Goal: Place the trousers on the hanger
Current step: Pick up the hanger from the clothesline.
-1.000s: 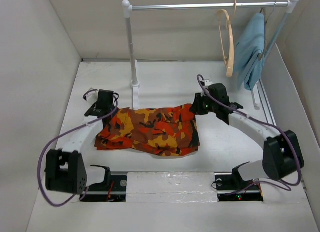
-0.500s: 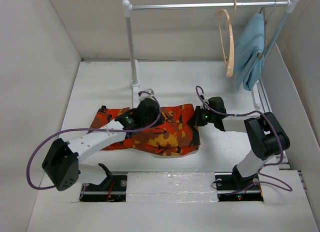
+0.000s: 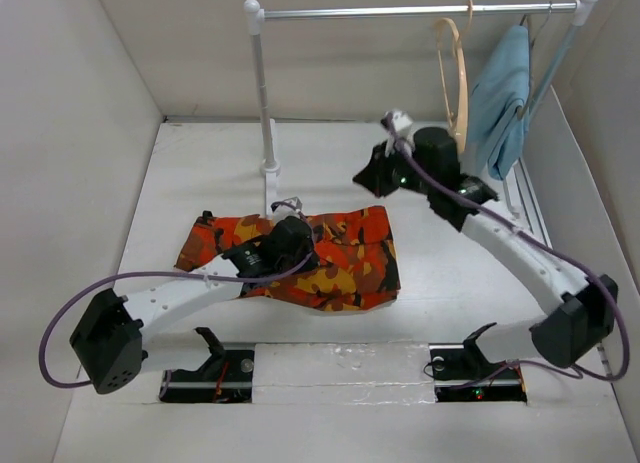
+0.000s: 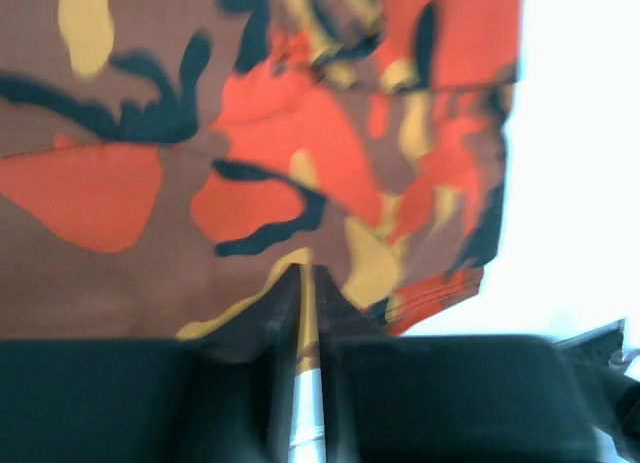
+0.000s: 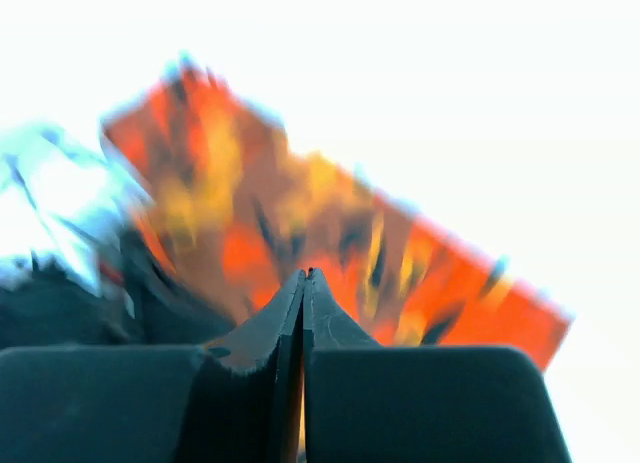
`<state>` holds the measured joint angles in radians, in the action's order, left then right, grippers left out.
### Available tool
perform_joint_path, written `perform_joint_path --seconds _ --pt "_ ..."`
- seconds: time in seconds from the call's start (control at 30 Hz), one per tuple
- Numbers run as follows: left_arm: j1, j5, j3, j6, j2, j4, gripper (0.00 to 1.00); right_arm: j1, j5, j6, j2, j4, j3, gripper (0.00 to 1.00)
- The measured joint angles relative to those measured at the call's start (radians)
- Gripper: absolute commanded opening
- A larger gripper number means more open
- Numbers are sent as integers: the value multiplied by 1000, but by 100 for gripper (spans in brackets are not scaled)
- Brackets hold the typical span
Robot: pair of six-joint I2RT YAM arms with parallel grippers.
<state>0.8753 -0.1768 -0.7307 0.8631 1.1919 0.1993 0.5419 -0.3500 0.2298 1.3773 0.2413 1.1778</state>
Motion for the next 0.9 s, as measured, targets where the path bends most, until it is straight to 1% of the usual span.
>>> perform_joint_path --seconds 0.1,0.2,0.23,0.3,0.33,0.37,0.4,0.43,0.47,0.5,0.57,0.6,0.63,0.7,0.77,0.8,0.83,0.9 --pt "1 -16 -68 -35 -16 16 0 -29 49 -88 -57 78 260 0" --pt "14 -26 -140 -68 -15 23 0 -124 91 -172 -100 148 465 0" --pt "17 -25 -163 -74 -15 25 0 -161 110 -200 -106 174 530 8" --pt "23 -21 -196 -80 -15 29 0 -237 150 -248 -88 231 662 32" --pt "23 -21 -210 -80 -15 30 0 -267 175 -269 -73 256 718 55" --pt "23 -22 -218 -79 -15 28 0 -293 196 -284 -58 282 767 64" --pt "23 -22 -221 -80 -16 25 0 -312 217 -300 -41 301 801 69" --pt "22 -19 -221 -80 -16 24 5 -331 237 -314 -23 319 831 72" --pt "22 -15 -221 -83 -16 25 10 -349 256 -322 -3 344 855 74" --pt "22 -9 -221 -87 -16 26 23 -363 269 -331 17 366 874 74" --pt "23 5 -218 -95 -18 24 34 -387 291 -340 73 407 892 75" --pt "23 13 -215 -97 -22 21 44 -393 298 -343 100 426 894 75" --pt "23 17 -208 -99 -27 18 46 -396 312 -344 129 451 895 76" --pt "23 22 -184 -98 -50 13 47 -397 343 -346 180 480 879 75" --pt "22 25 -170 -98 -66 14 47 -397 369 -346 202 494 830 68" --pt "22 29 -159 -98 -83 16 47 -397 377 -343 206 503 809 68" --pt "23 33 -155 -98 -91 15 46 -397 381 -337 208 503 788 64" --pt "22 36 -144 -98 -105 14 46 -398 385 -335 207 506 766 60"
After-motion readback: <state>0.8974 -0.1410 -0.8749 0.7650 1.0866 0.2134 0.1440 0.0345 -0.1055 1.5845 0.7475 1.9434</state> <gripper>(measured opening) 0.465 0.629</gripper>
